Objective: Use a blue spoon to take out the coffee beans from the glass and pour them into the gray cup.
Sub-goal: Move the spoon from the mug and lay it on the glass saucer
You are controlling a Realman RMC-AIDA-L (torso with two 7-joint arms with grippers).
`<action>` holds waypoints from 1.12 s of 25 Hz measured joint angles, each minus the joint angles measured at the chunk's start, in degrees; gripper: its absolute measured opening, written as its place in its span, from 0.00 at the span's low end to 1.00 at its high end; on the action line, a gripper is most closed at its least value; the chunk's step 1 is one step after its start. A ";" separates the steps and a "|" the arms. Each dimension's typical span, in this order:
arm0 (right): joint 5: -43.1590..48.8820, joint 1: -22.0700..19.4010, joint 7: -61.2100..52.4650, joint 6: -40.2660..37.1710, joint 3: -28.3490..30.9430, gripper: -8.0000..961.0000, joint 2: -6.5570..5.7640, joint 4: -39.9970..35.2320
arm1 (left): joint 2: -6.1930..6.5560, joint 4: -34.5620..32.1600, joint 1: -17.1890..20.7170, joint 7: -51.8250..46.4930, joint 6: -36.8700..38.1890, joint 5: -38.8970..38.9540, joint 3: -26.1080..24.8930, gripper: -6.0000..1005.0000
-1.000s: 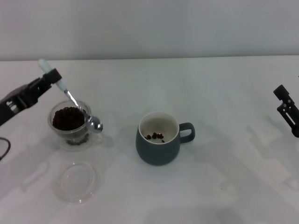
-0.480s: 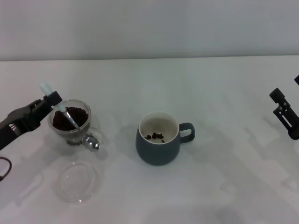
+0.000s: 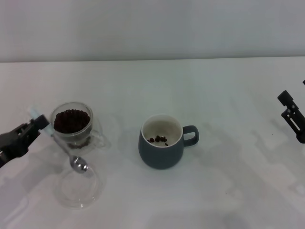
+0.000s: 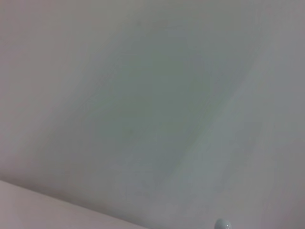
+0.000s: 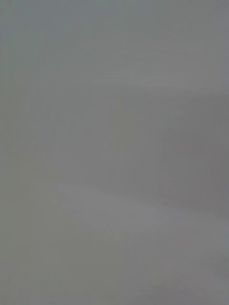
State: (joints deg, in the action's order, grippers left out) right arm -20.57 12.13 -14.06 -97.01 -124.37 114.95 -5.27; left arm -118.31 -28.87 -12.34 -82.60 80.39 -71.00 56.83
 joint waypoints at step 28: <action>0.45 -0.43 -0.35 -0.29 -2.17 0.68 0.27 -0.79 | -0.16 9.73 -1.20 4.45 -3.97 -2.96 0.19 0.16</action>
State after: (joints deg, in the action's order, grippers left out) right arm -20.12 11.70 -14.41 -97.30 -126.54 115.22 -6.07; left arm -118.47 -19.14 -13.53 -78.15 76.42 -73.96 57.02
